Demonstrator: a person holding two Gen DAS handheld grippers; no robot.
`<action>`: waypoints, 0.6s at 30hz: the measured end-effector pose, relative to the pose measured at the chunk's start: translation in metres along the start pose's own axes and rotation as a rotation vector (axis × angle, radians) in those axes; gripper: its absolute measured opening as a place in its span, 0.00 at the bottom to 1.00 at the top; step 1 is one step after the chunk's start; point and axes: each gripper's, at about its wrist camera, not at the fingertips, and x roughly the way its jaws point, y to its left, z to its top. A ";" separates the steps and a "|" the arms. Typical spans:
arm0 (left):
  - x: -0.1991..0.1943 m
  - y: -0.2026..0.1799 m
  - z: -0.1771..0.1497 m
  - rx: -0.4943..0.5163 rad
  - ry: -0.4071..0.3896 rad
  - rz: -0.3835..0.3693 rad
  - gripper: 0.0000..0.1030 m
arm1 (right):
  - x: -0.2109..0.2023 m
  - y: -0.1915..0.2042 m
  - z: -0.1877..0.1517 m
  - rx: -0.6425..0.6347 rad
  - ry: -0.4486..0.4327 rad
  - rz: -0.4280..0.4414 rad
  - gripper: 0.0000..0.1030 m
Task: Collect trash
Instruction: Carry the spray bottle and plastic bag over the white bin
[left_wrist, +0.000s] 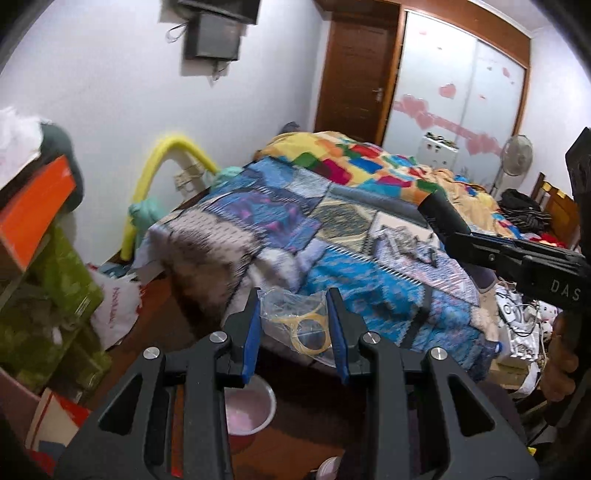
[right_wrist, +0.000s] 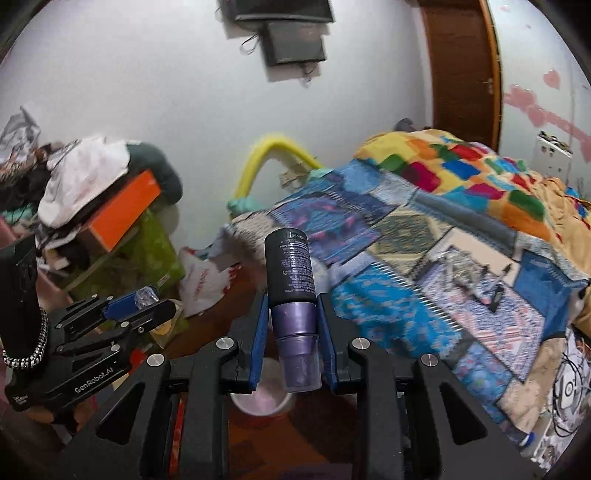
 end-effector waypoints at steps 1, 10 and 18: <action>0.001 0.010 -0.006 -0.015 0.010 0.010 0.32 | 0.006 0.009 -0.002 -0.008 0.016 0.013 0.23; 0.034 0.074 -0.048 -0.109 0.143 0.074 0.32 | 0.077 0.061 -0.026 -0.076 0.188 0.078 0.23; 0.092 0.115 -0.092 -0.202 0.318 0.069 0.32 | 0.152 0.084 -0.062 -0.126 0.375 0.098 0.23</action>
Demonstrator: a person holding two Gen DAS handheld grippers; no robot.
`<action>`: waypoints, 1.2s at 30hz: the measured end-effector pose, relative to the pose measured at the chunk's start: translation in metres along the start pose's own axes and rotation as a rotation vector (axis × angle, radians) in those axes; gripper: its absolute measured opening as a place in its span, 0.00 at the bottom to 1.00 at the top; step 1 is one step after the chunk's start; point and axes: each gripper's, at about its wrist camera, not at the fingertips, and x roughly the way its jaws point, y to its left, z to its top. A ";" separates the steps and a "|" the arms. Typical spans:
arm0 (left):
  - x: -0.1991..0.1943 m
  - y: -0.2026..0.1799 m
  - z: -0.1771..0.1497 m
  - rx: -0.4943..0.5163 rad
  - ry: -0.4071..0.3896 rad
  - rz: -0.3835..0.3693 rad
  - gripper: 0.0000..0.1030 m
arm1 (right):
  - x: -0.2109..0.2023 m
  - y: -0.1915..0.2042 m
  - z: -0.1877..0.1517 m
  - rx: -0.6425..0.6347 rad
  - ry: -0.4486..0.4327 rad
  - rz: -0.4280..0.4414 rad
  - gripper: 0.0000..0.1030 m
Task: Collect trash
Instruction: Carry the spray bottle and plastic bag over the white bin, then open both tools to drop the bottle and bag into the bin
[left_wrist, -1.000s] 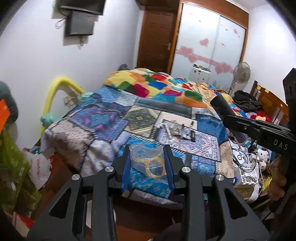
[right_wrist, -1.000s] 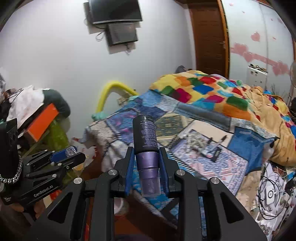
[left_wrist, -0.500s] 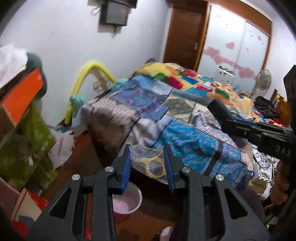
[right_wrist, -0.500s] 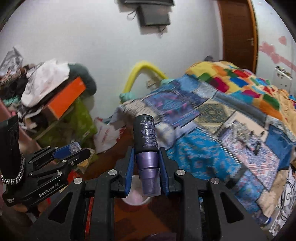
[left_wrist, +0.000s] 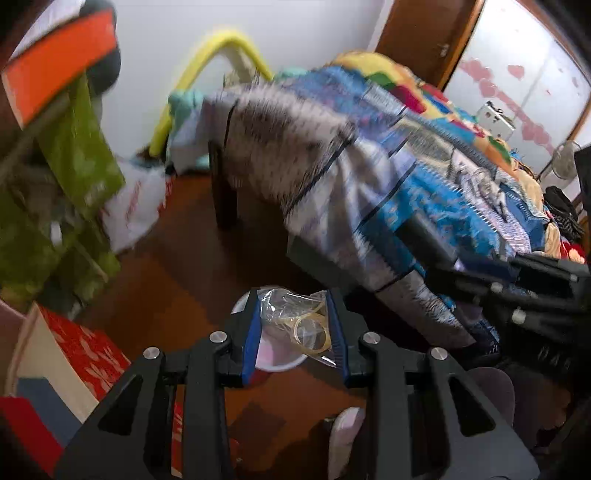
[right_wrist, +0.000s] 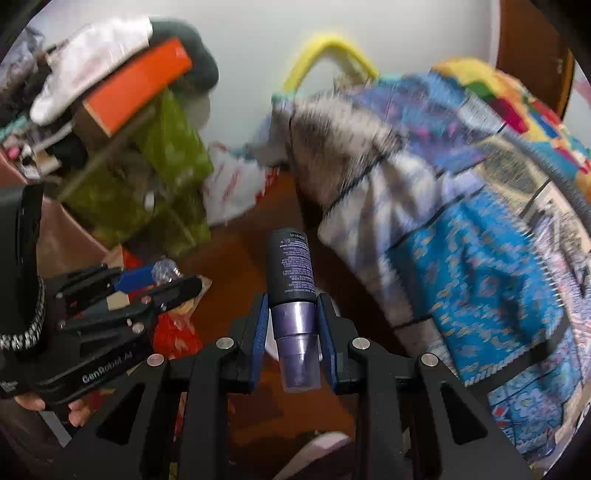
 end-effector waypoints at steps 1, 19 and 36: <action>0.007 0.003 -0.001 -0.011 0.018 -0.004 0.32 | 0.011 0.001 -0.001 -0.004 0.028 0.003 0.23; 0.139 0.039 -0.015 -0.160 0.322 -0.061 0.32 | 0.137 -0.027 -0.002 0.044 0.311 0.034 0.24; 0.110 0.047 -0.012 -0.150 0.272 0.032 0.51 | 0.117 -0.039 0.004 0.056 0.267 0.048 0.47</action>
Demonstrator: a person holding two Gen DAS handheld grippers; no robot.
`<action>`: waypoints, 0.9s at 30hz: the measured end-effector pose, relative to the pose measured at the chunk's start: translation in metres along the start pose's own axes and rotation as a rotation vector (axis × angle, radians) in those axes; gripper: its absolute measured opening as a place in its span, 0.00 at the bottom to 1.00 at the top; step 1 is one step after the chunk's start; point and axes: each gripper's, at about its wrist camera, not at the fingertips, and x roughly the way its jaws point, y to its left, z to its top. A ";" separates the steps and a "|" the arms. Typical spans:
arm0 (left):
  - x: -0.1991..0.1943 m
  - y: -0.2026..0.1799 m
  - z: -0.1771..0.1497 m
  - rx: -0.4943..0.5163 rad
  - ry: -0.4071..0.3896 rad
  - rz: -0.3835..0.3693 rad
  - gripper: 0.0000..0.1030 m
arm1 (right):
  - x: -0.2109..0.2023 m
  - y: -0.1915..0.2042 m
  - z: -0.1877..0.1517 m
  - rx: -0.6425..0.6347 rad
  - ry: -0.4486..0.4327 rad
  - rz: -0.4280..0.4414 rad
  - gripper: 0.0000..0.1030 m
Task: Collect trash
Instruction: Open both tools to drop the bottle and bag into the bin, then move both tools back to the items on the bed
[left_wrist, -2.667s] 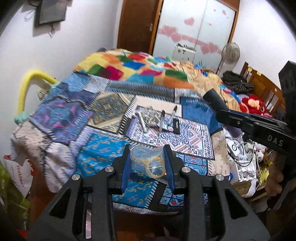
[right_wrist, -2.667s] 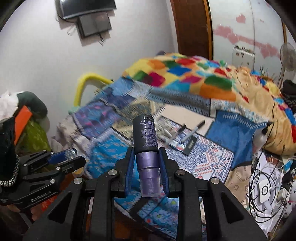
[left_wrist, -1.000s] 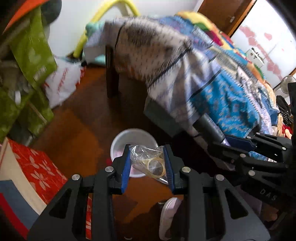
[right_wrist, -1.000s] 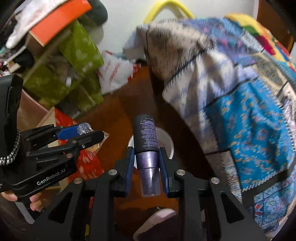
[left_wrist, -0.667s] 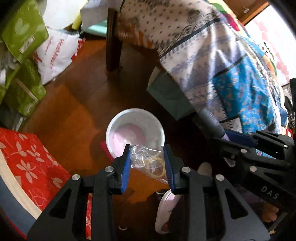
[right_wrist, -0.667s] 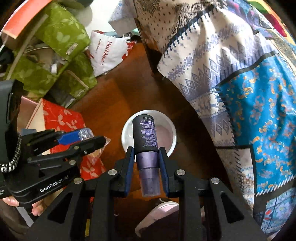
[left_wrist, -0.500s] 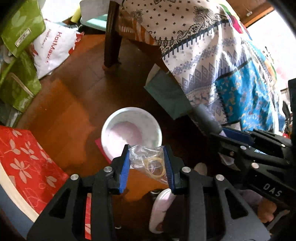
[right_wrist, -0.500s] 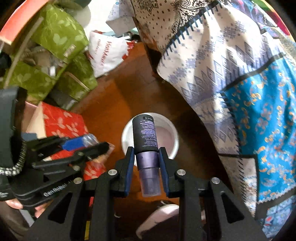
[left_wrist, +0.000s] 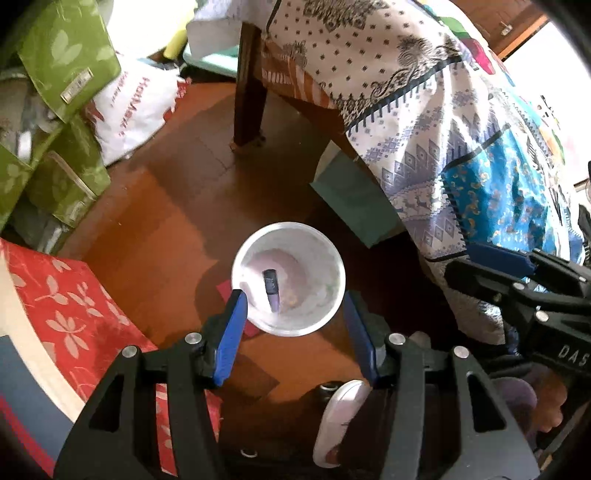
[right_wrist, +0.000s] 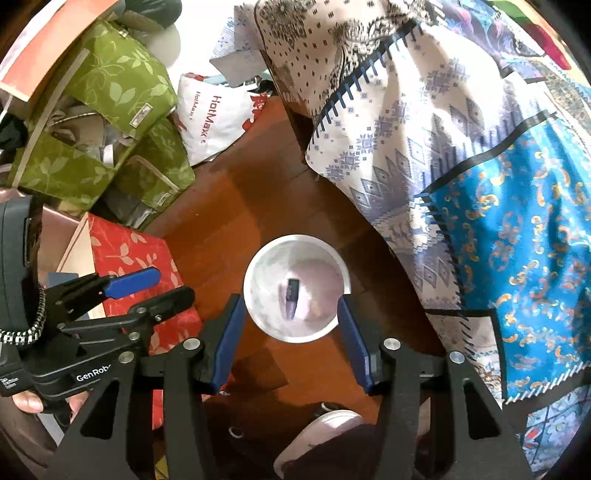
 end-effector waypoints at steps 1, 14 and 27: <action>-0.004 -0.001 -0.001 0.004 -0.008 0.005 0.51 | -0.004 0.002 -0.001 -0.008 -0.009 -0.007 0.47; -0.097 -0.039 -0.017 0.065 -0.215 0.022 0.51 | -0.085 0.004 -0.027 -0.036 -0.202 -0.065 0.47; -0.190 -0.123 -0.037 0.189 -0.460 0.005 0.52 | -0.202 -0.028 -0.073 0.041 -0.455 -0.094 0.47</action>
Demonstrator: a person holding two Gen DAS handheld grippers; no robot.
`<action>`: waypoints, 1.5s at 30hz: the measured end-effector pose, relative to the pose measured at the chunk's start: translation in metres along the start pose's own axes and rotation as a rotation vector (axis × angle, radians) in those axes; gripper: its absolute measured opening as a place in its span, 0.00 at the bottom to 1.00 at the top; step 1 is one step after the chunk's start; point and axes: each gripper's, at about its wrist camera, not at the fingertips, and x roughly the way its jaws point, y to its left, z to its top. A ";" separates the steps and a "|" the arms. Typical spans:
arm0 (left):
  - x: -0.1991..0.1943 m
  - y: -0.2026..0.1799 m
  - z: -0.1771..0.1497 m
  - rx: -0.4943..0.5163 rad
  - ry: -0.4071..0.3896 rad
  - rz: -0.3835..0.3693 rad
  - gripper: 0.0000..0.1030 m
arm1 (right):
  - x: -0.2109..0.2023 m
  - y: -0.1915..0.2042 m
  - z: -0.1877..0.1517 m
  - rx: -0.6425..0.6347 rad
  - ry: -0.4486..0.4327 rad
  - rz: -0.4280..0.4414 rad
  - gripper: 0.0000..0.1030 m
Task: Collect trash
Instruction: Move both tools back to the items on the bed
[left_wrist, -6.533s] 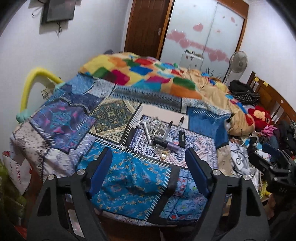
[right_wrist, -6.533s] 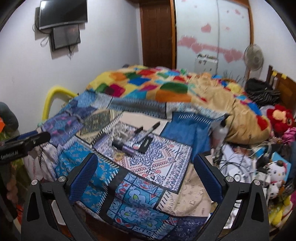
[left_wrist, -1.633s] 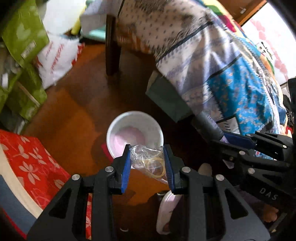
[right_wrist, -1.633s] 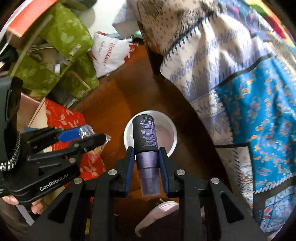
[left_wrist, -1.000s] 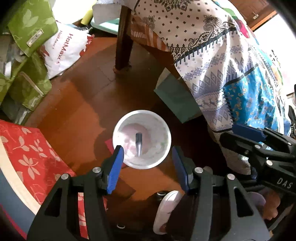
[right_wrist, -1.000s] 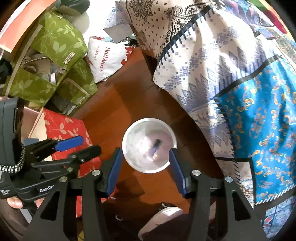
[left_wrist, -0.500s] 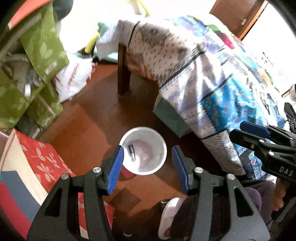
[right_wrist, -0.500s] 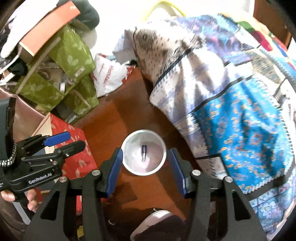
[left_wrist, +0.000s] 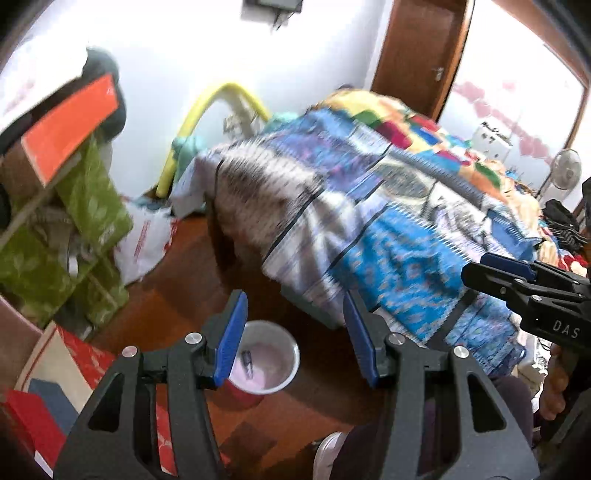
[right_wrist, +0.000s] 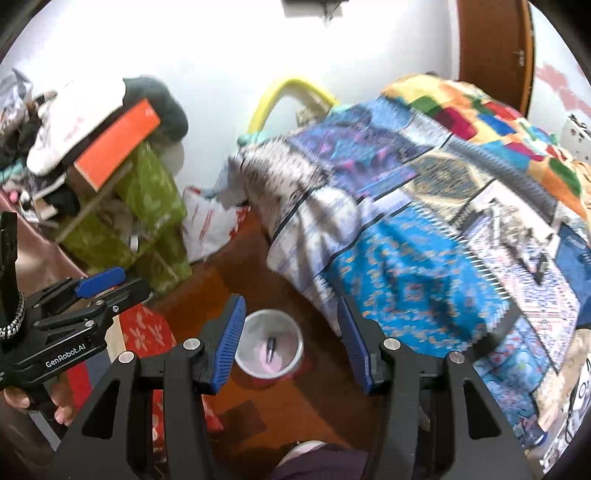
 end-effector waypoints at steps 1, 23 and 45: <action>-0.005 -0.007 0.002 0.009 -0.013 -0.005 0.52 | -0.008 -0.003 -0.001 0.003 -0.016 -0.003 0.47; 0.035 -0.198 0.049 0.218 -0.018 -0.195 0.52 | -0.117 -0.147 -0.020 0.145 -0.201 -0.228 0.47; 0.227 -0.288 0.085 0.302 0.197 -0.282 0.52 | -0.022 -0.318 -0.033 0.426 -0.029 -0.337 0.47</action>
